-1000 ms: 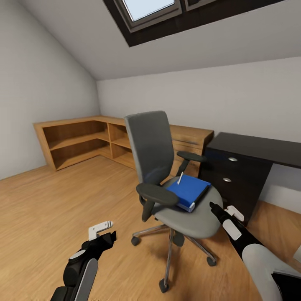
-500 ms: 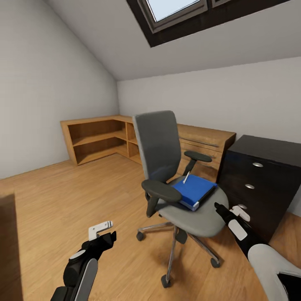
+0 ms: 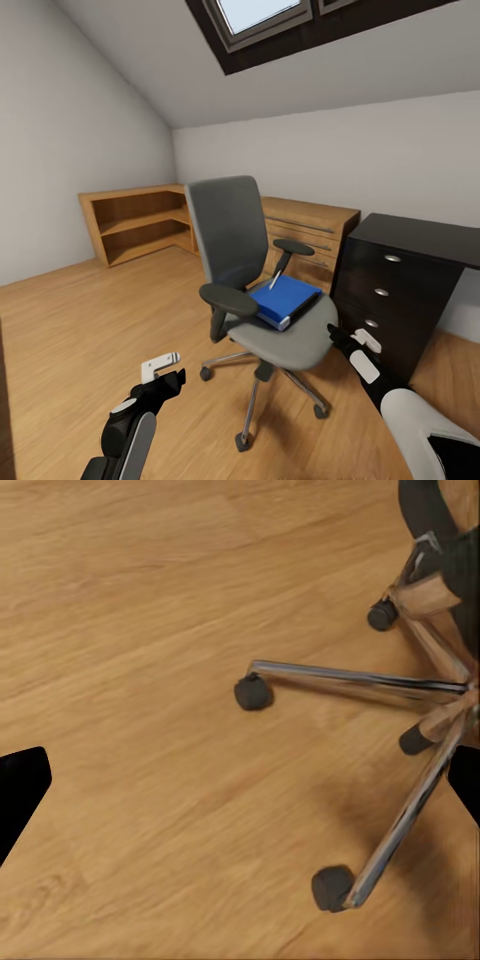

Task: In the bedroom, organize the workspace by keeping the computer under the desk, ensuring the monitor is on the desk, placing the keyboard on the desk next to the monitor, placing the mouse on the desk next to the keyboard, moving the folder from the swivel chair onto the desk next to the mouse, stacking the notebook on top of the folder with the pen on top of the notebook, and positioning the swivel chair next to the desk.

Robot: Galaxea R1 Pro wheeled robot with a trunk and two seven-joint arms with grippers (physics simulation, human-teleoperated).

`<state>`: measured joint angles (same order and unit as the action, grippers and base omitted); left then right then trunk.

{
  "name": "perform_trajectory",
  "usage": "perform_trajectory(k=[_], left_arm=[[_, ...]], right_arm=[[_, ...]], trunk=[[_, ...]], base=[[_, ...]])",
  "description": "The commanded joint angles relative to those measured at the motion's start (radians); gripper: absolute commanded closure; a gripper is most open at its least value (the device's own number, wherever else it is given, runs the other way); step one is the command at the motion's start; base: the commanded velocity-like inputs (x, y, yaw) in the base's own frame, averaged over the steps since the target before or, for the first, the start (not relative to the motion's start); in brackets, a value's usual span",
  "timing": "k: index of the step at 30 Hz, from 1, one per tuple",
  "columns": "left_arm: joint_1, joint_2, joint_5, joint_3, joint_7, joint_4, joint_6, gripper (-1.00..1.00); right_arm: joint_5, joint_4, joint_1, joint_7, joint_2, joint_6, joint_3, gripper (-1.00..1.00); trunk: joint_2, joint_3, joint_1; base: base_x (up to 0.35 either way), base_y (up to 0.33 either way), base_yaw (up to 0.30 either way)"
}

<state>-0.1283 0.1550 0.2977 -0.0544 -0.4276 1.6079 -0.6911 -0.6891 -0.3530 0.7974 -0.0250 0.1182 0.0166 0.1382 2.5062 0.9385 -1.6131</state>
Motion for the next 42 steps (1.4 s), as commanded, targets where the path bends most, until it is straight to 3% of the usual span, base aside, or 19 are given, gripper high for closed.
perform_trajectory(k=[1, 21, 22, 28, 42], left_arm=[[-0.001, 0.000, 0.011, -0.001, -0.010, 0.001, -0.002, -1.00], [-0.001, -0.002, 0.010, -0.001, -0.010, 0.001, -0.002, -1.00], [-0.001, -0.002, 0.009, 0.001, -0.010, 0.001, -0.002, -1.00], [-0.001, -0.003, 0.009, 0.004, -0.010, 0.001, -0.002, -1.00], [-0.001, -0.003, 0.009, 0.011, -0.010, 0.003, -0.002, -1.00]], right_arm=[[-0.010, -0.001, 0.000, -0.003, 0.000, 0.002, 0.000, -1.00], [-0.011, -0.005, 0.000, -0.004, 0.001, 0.003, 0.001, -1.00], [-0.046, -0.007, 0.000, -0.004, 0.023, 0.005, 0.003, -1.00], [-0.166, -0.023, -0.003, -0.004, 0.065, 0.033, 0.003, -1.00], [-0.188, -0.037, -0.004, -0.004, 0.074, 0.082, 0.003, -1.00]], trunk=[[0.000, 0.001, 0.000], [0.000, 0.001, 0.000], [0.000, 0.001, 0.000], [0.000, 0.001, 0.000], [0.000, 0.001, 0.000]], base=[[0.000, 0.000, -0.254], [0.000, 0.000, -0.027], [0.000, 0.000, 0.000], [0.000, 0.000, 0.000], [0.000, 0.000, 0.000]])
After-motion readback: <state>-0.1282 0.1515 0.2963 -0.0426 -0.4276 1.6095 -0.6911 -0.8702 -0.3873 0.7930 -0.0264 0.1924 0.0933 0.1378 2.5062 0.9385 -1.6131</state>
